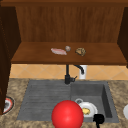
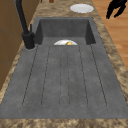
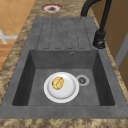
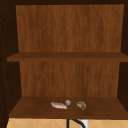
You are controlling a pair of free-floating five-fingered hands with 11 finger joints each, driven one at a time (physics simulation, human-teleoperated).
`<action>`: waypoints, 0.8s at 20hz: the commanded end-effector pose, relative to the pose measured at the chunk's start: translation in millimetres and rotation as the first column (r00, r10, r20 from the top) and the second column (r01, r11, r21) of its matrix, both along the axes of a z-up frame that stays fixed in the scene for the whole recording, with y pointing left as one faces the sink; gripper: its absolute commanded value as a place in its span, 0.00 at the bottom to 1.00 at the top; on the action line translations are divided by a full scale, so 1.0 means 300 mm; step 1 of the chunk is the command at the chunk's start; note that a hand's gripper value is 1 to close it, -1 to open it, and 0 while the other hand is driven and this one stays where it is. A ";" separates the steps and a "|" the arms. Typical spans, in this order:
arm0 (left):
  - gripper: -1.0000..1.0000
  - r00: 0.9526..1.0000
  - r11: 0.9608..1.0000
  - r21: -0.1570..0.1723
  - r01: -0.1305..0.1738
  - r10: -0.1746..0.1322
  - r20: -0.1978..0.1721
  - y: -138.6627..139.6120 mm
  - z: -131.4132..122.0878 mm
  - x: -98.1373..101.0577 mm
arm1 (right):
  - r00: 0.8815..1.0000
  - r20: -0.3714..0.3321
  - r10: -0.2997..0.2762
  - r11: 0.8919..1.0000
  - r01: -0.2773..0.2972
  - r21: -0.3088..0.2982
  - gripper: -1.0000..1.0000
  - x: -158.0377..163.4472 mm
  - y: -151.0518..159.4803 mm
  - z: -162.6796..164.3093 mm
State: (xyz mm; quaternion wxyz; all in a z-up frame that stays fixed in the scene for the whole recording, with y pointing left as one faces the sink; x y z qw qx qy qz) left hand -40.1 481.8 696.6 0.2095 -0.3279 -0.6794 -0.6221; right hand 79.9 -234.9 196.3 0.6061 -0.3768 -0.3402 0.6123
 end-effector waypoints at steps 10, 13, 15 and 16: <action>0.00 0.998 0.999 0.037 -0.025 0.023 0.055 -0.295 0.002 0.065 | 1.000 0.000 0.000 1.000 0.000 0.000 0.50 0.000 0.000 0.000; 0.00 0.998 0.998 0.056 -0.043 0.039 0.058 -0.359 0.003 0.079 | 1.000 0.000 0.000 1.000 0.000 0.000 0.50 0.000 0.000 0.000; 0.00 0.997 0.996 0.070 -0.056 0.052 0.062 -0.401 0.005 0.088 | 1.000 0.000 0.000 1.000 0.000 0.000 0.50 0.000 0.000 0.000; 0.00 0.996 0.995 0.078 -0.064 0.059 0.064 -0.422 0.006 0.093 | 1.000 0.000 0.000 1.000 0.000 0.000 0.50 0.000 0.000 0.000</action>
